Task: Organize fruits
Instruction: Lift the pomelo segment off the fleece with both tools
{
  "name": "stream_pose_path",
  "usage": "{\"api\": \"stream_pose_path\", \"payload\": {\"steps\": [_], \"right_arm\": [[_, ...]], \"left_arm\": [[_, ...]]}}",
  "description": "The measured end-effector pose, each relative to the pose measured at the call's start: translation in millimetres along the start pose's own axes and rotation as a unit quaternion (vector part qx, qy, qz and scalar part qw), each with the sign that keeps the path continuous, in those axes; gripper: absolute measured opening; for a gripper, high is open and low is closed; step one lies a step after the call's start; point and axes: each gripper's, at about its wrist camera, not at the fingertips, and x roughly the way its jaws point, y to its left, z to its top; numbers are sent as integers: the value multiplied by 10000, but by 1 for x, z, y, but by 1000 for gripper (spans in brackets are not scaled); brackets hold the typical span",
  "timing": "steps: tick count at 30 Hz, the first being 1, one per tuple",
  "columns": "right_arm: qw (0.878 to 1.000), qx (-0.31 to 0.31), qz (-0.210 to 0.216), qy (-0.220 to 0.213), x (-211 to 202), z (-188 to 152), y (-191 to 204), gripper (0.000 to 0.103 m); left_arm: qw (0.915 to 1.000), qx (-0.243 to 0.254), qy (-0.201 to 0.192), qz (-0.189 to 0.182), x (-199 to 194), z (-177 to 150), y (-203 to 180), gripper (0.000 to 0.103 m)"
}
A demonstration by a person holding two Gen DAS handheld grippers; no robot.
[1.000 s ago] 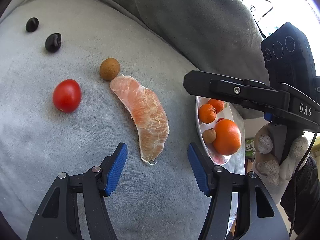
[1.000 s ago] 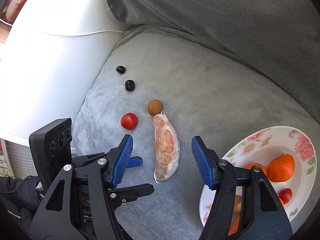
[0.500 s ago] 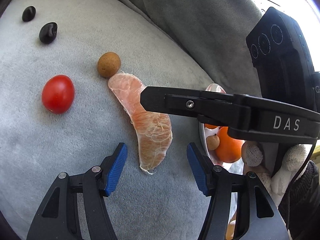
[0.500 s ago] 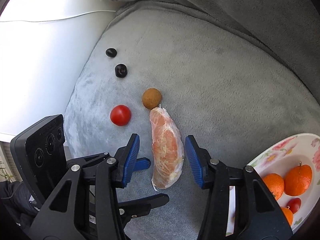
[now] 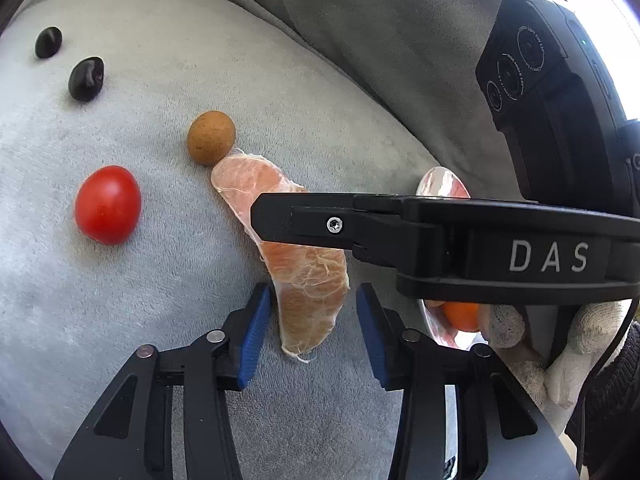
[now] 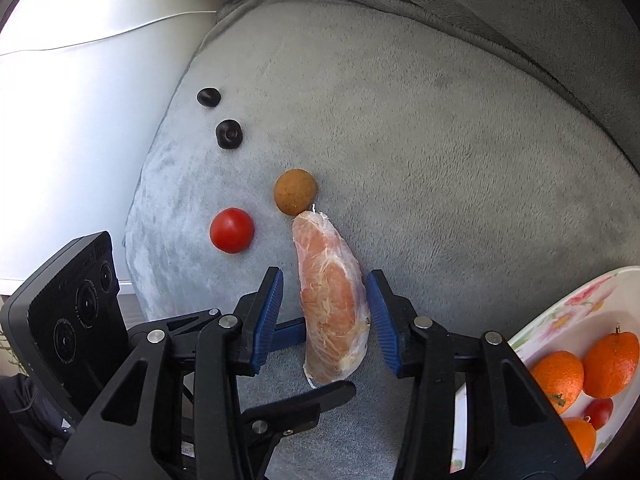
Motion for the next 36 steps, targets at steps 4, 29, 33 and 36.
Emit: {"api": "stream_pose_path", "payload": {"steps": [4,29,33,36], "right_arm": [[10000,21,-30,11,3,0,2,45],[9994,-1,-97,-318,-27,-7,-2,31],[9991,-16,-112,-412,-38,-9,-1,31],[9987,7,-91,-502,-47,-12,-2,31]], "left_arm": [[10000,62,3,63,4,1,-5,35],[9991,360,-205,38,-13,8,-14,34],[9988,447,-193,8,-15,10,-20,34],[9982,550,-228,3,-17,7,-27,34]]}}
